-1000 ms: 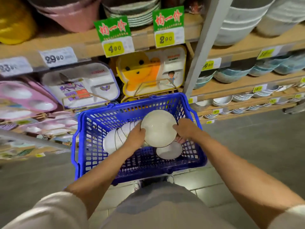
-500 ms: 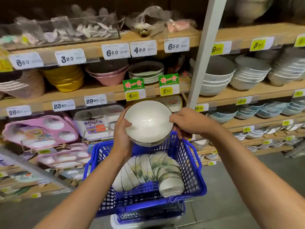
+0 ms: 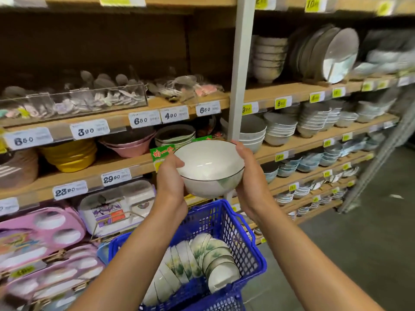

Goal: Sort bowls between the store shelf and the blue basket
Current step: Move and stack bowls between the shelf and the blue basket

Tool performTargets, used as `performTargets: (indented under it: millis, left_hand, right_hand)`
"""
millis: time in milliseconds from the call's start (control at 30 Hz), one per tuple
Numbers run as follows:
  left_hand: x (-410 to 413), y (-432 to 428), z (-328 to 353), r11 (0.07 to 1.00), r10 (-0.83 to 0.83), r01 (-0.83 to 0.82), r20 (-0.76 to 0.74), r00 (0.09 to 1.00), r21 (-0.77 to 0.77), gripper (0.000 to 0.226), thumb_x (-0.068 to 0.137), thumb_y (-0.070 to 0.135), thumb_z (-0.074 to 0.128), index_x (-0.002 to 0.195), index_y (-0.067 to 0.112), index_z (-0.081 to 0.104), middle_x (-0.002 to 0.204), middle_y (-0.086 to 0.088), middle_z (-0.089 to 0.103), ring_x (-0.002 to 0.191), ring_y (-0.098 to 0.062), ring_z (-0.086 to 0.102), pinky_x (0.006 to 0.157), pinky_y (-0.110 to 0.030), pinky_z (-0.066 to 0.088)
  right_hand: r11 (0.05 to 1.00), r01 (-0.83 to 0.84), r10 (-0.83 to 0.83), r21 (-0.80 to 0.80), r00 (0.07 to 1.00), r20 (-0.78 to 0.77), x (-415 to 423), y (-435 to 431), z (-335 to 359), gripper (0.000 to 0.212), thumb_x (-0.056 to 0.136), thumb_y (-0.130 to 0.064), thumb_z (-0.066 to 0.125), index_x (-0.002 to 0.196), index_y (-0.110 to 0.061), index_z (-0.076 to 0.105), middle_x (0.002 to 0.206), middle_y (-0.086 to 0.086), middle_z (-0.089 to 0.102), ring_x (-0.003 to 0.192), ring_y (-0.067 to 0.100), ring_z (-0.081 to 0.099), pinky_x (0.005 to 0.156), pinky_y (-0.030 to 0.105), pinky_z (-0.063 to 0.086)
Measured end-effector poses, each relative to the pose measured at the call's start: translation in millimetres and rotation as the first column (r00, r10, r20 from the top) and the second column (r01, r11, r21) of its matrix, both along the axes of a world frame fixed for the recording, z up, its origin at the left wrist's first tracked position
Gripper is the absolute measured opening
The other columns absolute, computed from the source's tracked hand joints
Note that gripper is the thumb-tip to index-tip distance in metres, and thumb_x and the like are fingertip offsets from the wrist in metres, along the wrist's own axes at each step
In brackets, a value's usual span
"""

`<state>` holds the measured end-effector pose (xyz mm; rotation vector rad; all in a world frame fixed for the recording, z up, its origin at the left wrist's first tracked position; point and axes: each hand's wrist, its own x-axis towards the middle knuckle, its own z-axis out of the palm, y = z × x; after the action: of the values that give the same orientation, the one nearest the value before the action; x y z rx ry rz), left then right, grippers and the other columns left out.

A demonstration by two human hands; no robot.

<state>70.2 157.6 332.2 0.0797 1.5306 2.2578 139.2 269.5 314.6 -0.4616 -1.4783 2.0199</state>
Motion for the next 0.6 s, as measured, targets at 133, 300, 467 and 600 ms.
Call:
performTargets:
  millis: [133, 300, 467, 600]
  left_hand:
    - [20, 24, 9, 0.993, -0.102, 0.101, -0.006, 0.995, -0.059, 0.018, 0.086, 0.020, 0.041, 0.088, 0.019, 0.059, 0.082, -0.003, 0.065, 0.071, -0.022, 0.056, 0.053, -0.026, 0.043]
    - [47, 76, 20, 0.979, -0.193, 0.190, -0.035, 0.980, -0.077, 0.015, 0.088, 0.026, 0.043, 0.085, 0.020, 0.057, 0.077, -0.003, 0.064, 0.066, -0.020, 0.056, 0.040, -0.019, 0.042]
    - [80, 147, 28, 0.960, -0.272, 0.265, -0.082, 0.959, -0.088, 0.014, 0.088, 0.028, 0.046, 0.087, 0.021, 0.058, 0.083, -0.004, 0.066, 0.073, -0.021, 0.057, 0.055, -0.027, 0.043]
    - [106, 207, 35, 0.950, -0.310, 0.303, -0.106, 0.945, -0.076, 0.015, 0.089, 0.029, 0.047, 0.084, 0.021, 0.058, 0.060, 0.003, 0.068, 0.068, -0.020, 0.058, 0.052, -0.027, 0.043]
  right_hand:
    - [0.980, 0.157, -0.160, -0.123, 0.987, -0.012, 24, 15, 7, 0.039, 0.097, -0.037, 0.045, 0.125, -0.015, 0.061, 0.118, 0.009, 0.068, 0.111, 0.023, 0.063, 0.085, 0.033, 0.051]
    - [0.962, 0.250, -0.251, -0.113, 0.968, 0.010, 63, 63, 18, 0.040, 0.096, -0.039, 0.044, 0.122, -0.016, 0.063, 0.119, 0.010, 0.067, 0.111, 0.026, 0.062, 0.077, 0.033, 0.048]
    - [0.962, 0.258, -0.261, -0.092, 0.965, -0.021, 105, 130, 28, 0.037, 0.097, -0.041, 0.042, 0.119, -0.019, 0.063, 0.116, 0.007, 0.069, 0.104, 0.021, 0.065, 0.072, 0.030, 0.052]
    - [0.954, 0.286, -0.289, -0.089, 0.957, -0.023, 135, 189, 37, 0.041, 0.098, -0.042, 0.043, 0.126, -0.017, 0.059, 0.123, 0.008, 0.065, 0.113, 0.023, 0.061, 0.080, 0.032, 0.050]
